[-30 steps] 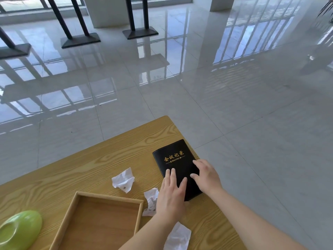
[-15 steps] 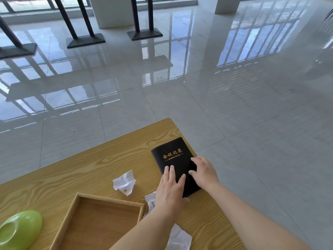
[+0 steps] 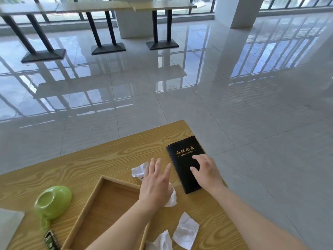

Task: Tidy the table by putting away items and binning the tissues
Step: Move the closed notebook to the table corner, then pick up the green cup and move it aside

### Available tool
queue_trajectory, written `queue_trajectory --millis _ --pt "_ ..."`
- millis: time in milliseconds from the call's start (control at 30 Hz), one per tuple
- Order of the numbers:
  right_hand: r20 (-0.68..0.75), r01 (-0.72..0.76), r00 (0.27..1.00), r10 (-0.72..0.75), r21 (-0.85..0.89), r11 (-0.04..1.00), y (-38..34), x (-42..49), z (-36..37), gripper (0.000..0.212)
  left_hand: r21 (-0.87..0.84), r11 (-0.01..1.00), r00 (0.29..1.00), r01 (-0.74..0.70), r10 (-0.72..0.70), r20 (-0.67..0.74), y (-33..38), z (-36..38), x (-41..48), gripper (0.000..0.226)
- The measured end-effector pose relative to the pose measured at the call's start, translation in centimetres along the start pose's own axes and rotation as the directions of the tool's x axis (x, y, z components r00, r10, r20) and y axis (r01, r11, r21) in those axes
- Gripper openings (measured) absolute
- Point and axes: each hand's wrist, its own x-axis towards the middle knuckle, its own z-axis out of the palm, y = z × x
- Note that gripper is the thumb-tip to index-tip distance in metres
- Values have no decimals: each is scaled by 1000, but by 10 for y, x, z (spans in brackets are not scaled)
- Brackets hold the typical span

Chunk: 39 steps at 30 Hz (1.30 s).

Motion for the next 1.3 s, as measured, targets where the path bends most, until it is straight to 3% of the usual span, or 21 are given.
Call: queue_trajectory --millis 400,600,900,1067,1300 --pt "186 242 947 -263 131 961 -115 -43 34 46 26 971 965 238 -233 -121 -67 -47 -107 71" --pt "261 284 910 -322 171 943 -165 -71 58 42 -12 936 928 353 -352 -125 -101 -51 -169 69" --pt "331 317 875 -354 161 935 -223 -115 95 37 -81 865 862 494 -500 -85 -155 -49 -260 66" --pt "401 259 865 -301 157 953 -245 -145 118 34 -113 827 829 551 -558 -35 -186 -41 -304 64" --pt "459 254 836 -301 162 953 -305 -145 150 34 -139 770 780 623 -624 38 -233 -35 -316 64"
